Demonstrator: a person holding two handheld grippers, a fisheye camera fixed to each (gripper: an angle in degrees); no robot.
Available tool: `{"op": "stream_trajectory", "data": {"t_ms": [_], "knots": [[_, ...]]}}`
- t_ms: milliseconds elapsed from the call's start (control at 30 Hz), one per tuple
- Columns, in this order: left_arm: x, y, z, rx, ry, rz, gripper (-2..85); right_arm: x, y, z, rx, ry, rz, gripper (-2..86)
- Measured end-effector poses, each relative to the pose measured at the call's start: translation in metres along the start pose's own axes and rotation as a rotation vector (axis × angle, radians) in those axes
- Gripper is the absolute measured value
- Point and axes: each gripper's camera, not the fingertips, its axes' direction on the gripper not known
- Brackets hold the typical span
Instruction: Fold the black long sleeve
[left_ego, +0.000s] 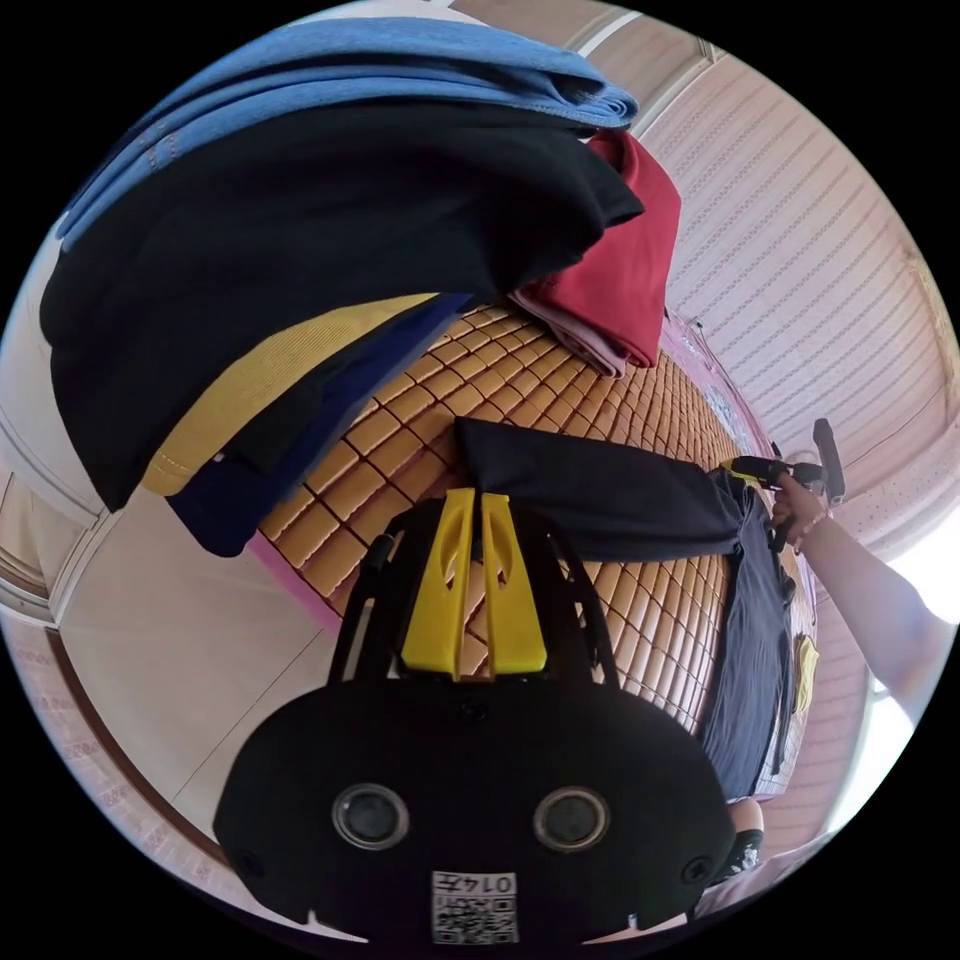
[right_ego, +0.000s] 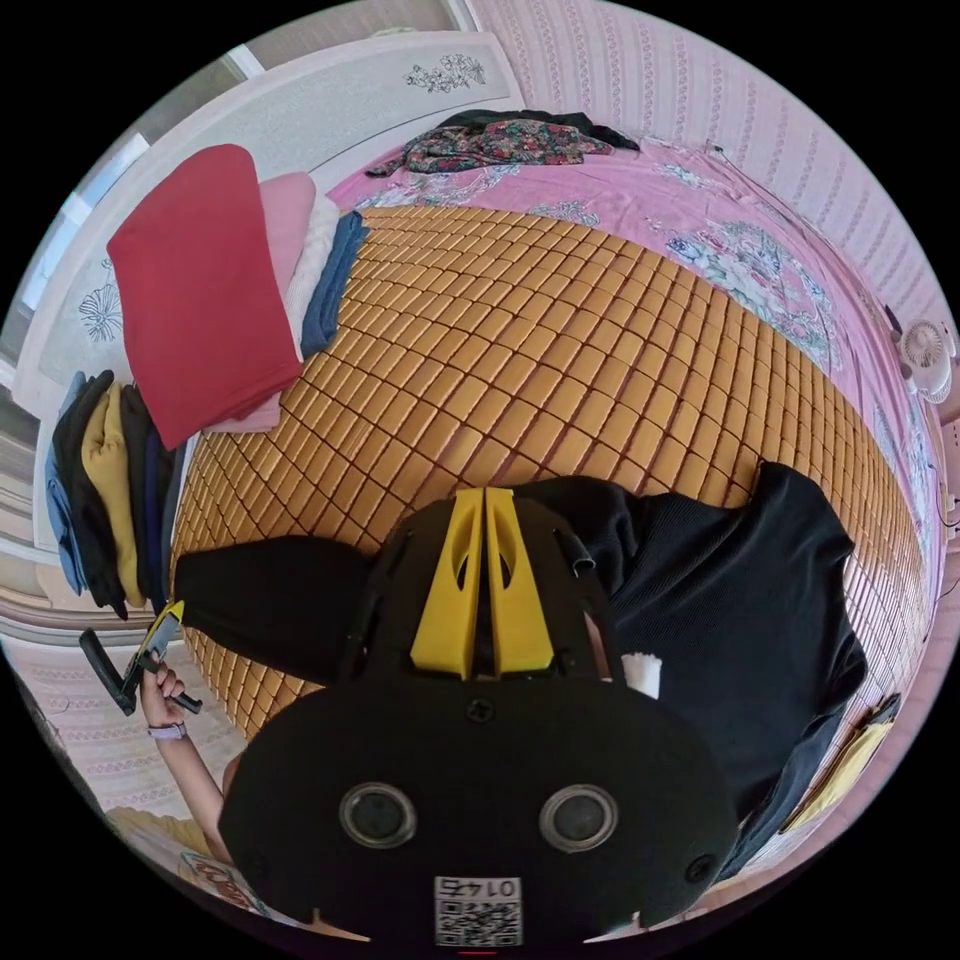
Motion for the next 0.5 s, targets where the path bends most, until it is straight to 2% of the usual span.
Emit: {"op": "stream_trajectory", "data": {"t_ms": [267, 500], "knots": [[-0.006, -0.011, -0.010, -0.004, -0.005, 0.047, -1.0, -0.017, -0.002, 0.010, 0.047, 0.114, 0.058, -0.4], [-0.019, -0.016, 0.008, -0.086, -0.025, 0.058, -1.0, -0.036, -0.006, 0.024, 0.025, 0.109, 0.096, -0.2]]}}
